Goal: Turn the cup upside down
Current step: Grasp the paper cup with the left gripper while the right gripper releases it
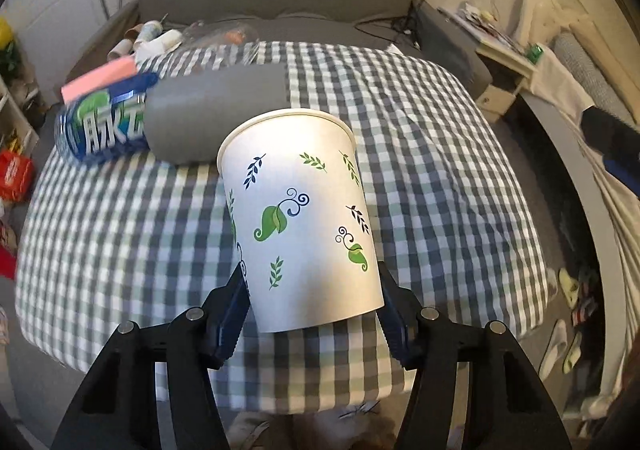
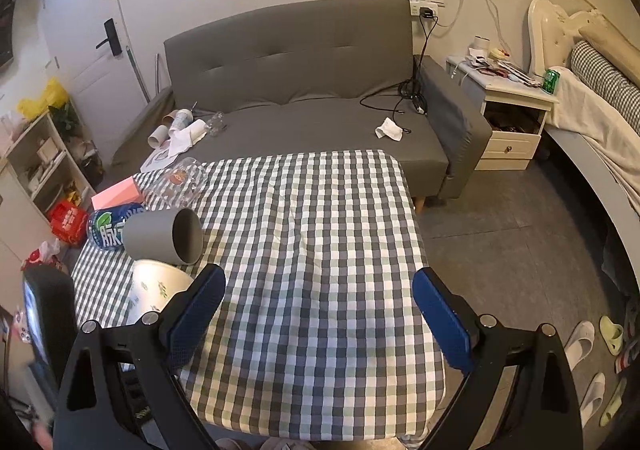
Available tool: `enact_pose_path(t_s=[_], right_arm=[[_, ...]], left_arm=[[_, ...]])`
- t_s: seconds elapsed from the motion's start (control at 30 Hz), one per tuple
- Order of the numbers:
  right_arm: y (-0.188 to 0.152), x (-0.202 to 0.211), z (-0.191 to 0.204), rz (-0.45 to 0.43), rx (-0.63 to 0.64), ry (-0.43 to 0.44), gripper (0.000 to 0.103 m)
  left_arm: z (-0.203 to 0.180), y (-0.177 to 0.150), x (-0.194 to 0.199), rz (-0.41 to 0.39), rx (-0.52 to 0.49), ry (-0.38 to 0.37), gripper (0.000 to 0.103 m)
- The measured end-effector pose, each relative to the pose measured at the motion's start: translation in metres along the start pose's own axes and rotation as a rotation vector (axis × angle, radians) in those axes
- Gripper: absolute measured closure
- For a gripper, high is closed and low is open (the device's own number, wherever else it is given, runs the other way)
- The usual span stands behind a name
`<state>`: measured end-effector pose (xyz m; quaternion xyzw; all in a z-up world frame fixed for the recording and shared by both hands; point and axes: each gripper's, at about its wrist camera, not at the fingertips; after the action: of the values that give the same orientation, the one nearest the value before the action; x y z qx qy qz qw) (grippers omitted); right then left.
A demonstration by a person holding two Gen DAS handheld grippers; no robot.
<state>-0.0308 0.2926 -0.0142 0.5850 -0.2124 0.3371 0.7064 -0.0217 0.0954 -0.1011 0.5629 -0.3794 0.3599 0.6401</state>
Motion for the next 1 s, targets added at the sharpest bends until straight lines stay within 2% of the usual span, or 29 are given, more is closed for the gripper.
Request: enact_pose_path(t_s=[0.2,0.47,0.63,0.83,1.0], right_arm=[[-0.002,0.0,0.001,0.007,0.011,0.005,0.008],[-0.001,0.0,-0.004,0.01,0.004,0.027,0.008],[-0.002,-0.002,-0.004,0.02,0.012,0.032,0.008],[-0.002,-0.004,-0.005,0.028,0.011,0.035,0.008],[-0.003,-0.004,-0.003,0.032,0.019,0.035,0.008]], left_arm=[[0.0,0.009,0.012,0.045,-0.178,0.045,0.043],[0.013,0.016,0.007,0.073,-0.256,0.093,0.043],[0.013,0.017,-0.003,0.067,-0.25,0.087,0.043],[0.01,0.003,-0.022,0.061,-0.23,0.079,0.044],[0.012,0.006,-0.011,0.03,-0.23,0.061,0.044]])
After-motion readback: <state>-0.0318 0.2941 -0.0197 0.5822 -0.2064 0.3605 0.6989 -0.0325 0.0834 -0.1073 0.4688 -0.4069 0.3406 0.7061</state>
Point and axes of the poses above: each gripper's, at about its wrist camera, not at the fingertips, and x roughly against the way its jaws point, z to its left, y to its top, and after that the axes turned 10 degrees about y, right-handed
